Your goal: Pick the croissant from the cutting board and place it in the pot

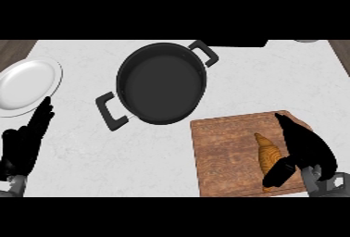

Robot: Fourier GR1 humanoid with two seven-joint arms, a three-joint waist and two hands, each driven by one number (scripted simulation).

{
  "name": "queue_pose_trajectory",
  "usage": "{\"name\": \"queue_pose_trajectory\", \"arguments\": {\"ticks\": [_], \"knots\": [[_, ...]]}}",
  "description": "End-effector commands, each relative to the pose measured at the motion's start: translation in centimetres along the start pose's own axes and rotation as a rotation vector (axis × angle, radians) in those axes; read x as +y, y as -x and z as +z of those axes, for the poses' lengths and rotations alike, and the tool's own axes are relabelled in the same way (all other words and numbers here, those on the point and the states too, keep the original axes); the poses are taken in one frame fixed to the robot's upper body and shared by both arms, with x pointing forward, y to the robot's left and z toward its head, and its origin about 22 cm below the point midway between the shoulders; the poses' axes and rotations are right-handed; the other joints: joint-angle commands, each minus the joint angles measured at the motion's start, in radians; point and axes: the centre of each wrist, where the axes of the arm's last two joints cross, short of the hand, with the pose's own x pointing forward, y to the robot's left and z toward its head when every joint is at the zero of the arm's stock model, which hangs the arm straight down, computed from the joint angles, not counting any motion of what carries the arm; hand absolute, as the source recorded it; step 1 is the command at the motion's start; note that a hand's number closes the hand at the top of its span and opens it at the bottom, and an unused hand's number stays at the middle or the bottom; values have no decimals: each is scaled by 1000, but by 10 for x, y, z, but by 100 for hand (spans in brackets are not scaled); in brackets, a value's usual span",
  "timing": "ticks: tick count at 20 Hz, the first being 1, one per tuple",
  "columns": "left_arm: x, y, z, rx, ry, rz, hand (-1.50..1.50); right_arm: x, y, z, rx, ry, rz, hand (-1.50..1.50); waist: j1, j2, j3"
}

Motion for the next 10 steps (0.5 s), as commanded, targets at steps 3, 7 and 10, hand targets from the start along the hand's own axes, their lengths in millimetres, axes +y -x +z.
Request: {"name": "queue_pose_trajectory", "arguments": {"ticks": [3,7,10], "knots": [[-9,2,12,4,3,-10,0,14,-25,-9,194,-57,113,-150,-7,-4,1],[3,8,9,9,-2,-6,0,15,-28,-21,212,-82,104,-150,-11,-3,1],[4,11,6,-14,-29,-13,0,14,-13,-37,230,-89,98,-150,-17,-2,1]]}}
